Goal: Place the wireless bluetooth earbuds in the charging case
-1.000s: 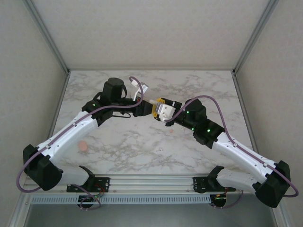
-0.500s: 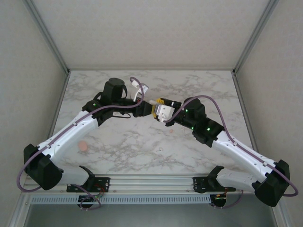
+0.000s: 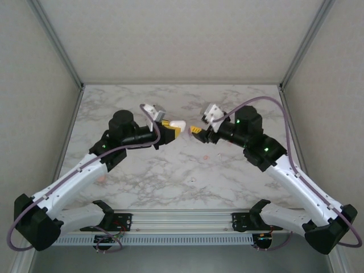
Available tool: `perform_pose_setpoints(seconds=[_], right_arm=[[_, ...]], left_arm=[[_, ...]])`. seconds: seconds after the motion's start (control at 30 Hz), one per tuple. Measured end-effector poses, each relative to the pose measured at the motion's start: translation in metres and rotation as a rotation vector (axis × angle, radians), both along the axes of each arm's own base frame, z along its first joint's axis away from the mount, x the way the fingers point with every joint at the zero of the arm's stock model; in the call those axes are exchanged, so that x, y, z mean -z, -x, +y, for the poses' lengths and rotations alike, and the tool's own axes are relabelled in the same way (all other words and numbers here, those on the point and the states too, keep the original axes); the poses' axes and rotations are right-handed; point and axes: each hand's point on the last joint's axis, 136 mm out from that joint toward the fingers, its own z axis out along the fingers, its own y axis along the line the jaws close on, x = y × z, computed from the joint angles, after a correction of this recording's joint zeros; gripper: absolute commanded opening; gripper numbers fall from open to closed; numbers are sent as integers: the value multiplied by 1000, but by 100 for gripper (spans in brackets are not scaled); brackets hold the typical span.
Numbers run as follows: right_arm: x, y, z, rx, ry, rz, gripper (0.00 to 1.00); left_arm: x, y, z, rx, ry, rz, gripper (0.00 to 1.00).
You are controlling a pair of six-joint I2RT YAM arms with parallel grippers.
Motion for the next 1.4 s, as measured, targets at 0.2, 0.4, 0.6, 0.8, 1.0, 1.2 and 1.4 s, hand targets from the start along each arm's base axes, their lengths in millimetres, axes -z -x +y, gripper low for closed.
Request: perform_pose_setpoints(seconds=[0.2,0.4,0.6,0.8,1.0,1.2,1.4], right_arm=[[-15,-14,-20,56,-230,327,65],[-20,1,4,-83,-293,563,64],[-14,4,17,-143,-302,702,64],[-5,1,25,-161,-286,773,65],[-5,4,30,-184,-277,798,65],[-3,4,32,-189,-268,798,65],[10,1,34,-182,-241,826,64]], left_arm=[[-16,-1,1,-3,29,-181,5],[-16,-4,2,-27,66,-244,6],[-23,-5,-2,-28,108,-274,5],[-27,-6,-6,-22,135,-287,5],[-23,-6,-11,-14,135,-271,5],[-23,-7,-11,-14,141,-263,5],[-23,-8,-12,-14,151,-252,4]])
